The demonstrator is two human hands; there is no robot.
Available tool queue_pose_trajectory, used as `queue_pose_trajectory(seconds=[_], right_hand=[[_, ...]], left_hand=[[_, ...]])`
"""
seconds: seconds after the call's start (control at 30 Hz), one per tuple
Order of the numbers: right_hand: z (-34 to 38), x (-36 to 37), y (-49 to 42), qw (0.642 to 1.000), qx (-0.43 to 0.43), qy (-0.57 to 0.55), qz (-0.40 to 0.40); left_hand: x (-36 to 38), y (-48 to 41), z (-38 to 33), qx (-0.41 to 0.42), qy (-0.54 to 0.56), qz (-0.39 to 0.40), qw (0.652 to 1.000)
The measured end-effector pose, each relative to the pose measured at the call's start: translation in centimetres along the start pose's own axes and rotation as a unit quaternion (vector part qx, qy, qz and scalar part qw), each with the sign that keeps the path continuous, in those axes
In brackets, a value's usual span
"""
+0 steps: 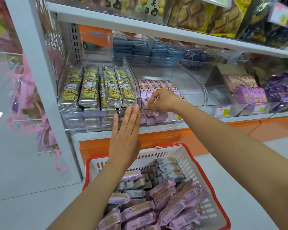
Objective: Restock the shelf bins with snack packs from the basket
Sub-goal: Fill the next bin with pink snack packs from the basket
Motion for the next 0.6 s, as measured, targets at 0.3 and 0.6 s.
queue_pose_trajectory(seconds=[0.3, 0.6], right_hand=[[-0.3, -0.8, 2.5, 0.982, -0.109, -0.129, -0.085], [-2.1, 6.7, 9.6, 0.953, -0.235, -0.192, 0.016]], left_hand=[[-0.3, 1.6, 1.1, 0.059, 0.034, -0.011, 0.998], [3.6, 7.4, 4.7, 0.085, 0.039, 0.089, 0.992]])
Point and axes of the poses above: each hand's wrist, its own y-axis away from the middle knuckle, its own x-axis out of the palm, z = x × y, the point moved 3 cm from there along -y, towards the middle knuckle, and after that the axes turned 15 degrees about -y, right-handed, at the moved point
